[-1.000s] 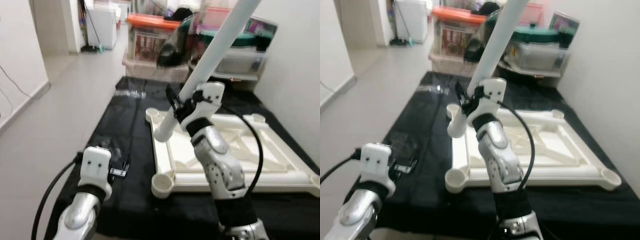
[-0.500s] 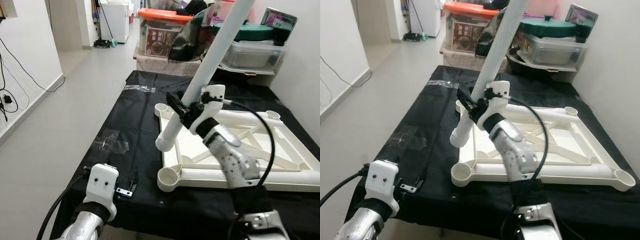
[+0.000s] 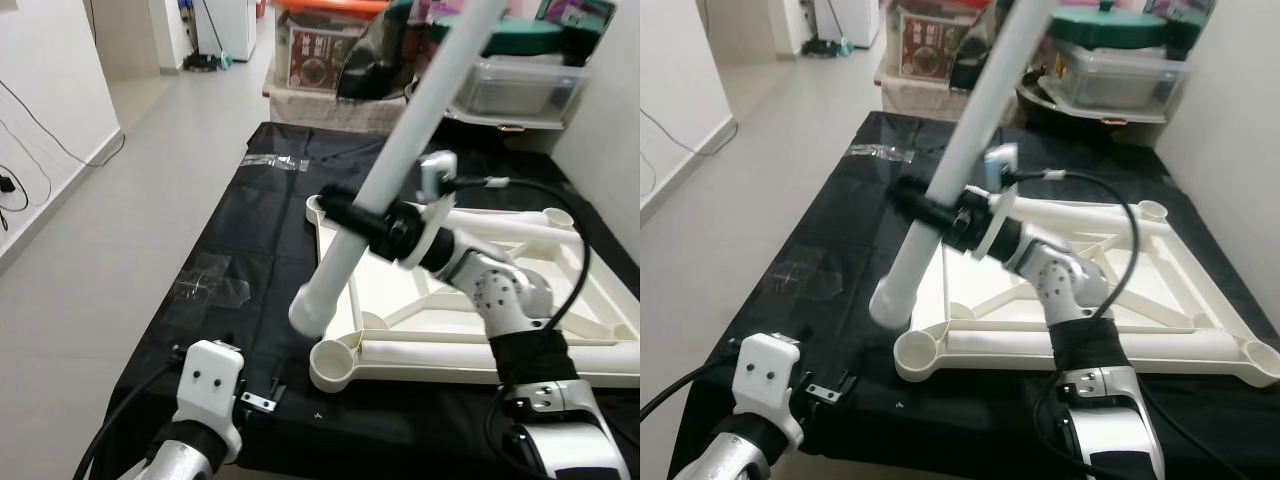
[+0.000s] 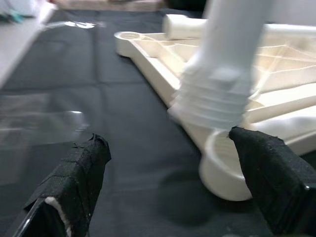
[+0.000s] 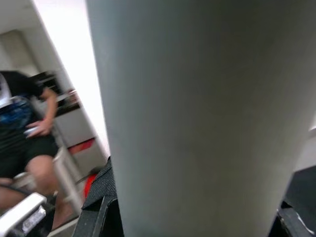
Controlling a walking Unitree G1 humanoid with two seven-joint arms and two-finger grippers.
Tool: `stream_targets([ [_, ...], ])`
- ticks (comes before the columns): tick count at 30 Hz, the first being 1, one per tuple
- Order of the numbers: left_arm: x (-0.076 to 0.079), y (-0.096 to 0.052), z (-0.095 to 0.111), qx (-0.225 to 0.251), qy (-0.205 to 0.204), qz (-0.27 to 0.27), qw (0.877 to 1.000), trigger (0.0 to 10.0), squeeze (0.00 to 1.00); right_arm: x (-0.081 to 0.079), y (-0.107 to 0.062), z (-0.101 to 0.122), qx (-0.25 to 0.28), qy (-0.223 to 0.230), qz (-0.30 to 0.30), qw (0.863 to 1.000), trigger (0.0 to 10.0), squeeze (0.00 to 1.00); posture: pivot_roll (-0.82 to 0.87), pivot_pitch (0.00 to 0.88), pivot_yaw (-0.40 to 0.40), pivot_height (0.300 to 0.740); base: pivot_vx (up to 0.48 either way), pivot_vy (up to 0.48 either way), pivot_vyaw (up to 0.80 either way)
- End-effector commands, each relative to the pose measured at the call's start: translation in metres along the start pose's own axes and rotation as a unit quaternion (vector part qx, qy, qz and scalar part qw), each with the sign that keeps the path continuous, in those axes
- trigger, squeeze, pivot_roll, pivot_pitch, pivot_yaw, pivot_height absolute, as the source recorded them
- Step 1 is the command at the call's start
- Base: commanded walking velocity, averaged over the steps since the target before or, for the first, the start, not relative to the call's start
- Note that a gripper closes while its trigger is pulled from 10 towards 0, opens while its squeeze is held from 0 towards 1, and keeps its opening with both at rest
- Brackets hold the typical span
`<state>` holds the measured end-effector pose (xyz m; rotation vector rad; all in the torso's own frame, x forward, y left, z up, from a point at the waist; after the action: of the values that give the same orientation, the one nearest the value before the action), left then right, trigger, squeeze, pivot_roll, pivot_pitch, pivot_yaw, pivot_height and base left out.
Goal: Building children table
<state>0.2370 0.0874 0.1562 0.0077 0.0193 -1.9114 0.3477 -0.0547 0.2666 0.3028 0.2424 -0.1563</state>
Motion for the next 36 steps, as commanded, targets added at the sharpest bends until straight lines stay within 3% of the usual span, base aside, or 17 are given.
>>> stream_targets([
  [1,0.008,-0.005,-0.003,-0.011,-0.009,-0.019,1.0,10.0,0.0,-0.005,0.0,-0.002,-0.013,-0.007,0.02,1.0,10.0,0.0,0.13,0.192,-0.092,0.74,0.0,0.0,0.0],
  [4,0.016,-0.013,-0.003,-0.018,-0.022,-0.042,0.999,10.0,0.0,-0.006,0.001,-0.007,-0.027,-0.012,0.039,0.999,10.0,0.0,0.13,0.202,-0.092,0.74,0.0,0.0,0.0],
  [9,0.027,-0.027,-0.006,-0.032,0.003,-0.082,0.996,10.0,0.0,-0.014,0.001,-0.012,-0.044,-0.004,0.085,0.995,10.0,0.0,0.14,0.206,-0.096,0.74,0.0,0.0,0.0],
  [19,0.028,-0.034,-0.011,-0.045,0.014,-0.088,0.995,10.0,0.0,-0.02,-0.008,-0.023,-0.078,-0.007,0.119,0.99,10.0,0.0,0.15,0.193,-0.097,0.74,0.0,0.0,0.0],
  [26,0.028,-0.032,-0.011,-0.044,0.017,-0.089,0.995,10.0,0.0,-0.007,-0.014,-0.041,-0.127,-0.034,0.083,0.988,10.0,0.0,0.14,0.188,-0.093,0.74,0.0,0.0,0.0],
  [36,0.028,-0.032,-0.01,-0.044,0.021,-0.087,0.995,10.0,0.0,-0.007,-0.017,-0.045,-0.154,-0.047,0.094,0.983,10.0,0.0,0.15,0.2,-0.093,0.74,0.0,0.0,0.0],
])
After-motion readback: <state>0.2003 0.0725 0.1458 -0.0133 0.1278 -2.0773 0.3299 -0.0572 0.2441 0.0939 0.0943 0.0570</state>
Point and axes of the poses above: a point about 5 cm out from each wrist's last joint towards the gripper, its own y axis pointing out of the wrist towards the gripper, its own z axis along the axis of the wrist's last joint, x = y × z, the point moved 6 cm from there along y, pointing out of the wrist towards the gripper, and after that the axes turned 3 degrees about y, right-handed, at the moved point
